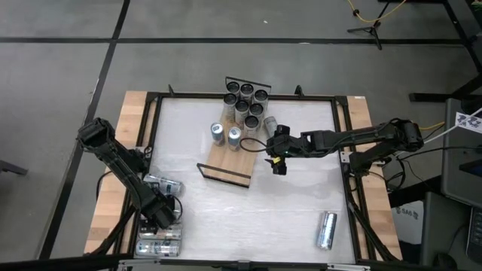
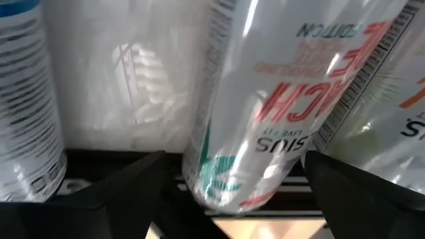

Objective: Place canned beverage on shelf
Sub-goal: Put the bottom left pink soda can on the shelf aligned with the other pink soda can

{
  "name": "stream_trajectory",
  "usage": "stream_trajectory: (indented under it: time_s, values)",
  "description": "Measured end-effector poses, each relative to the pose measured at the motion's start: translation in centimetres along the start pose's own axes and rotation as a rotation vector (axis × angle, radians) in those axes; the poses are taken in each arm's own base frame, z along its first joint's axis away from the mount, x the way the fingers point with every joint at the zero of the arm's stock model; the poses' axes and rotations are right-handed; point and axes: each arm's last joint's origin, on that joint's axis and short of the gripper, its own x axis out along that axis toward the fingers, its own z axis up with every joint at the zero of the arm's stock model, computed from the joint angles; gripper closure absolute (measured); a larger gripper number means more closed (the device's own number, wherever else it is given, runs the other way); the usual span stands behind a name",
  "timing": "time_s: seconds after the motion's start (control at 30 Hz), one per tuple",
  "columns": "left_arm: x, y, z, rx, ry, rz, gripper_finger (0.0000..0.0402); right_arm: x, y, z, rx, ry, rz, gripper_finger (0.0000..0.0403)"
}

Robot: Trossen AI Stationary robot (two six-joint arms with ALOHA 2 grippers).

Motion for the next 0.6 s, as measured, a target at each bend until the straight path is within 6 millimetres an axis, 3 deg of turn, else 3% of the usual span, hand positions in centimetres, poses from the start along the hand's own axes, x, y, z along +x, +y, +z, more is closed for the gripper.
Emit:
stream_trajectory:
  time_s: [0.6]
  values:
    - [0.85, -0.11, -0.44, 0.05, -0.133, 0.107, 0.0051, 0.01, 0.0, 0.0, 0.0, 0.0, 0.0, 0.0051]
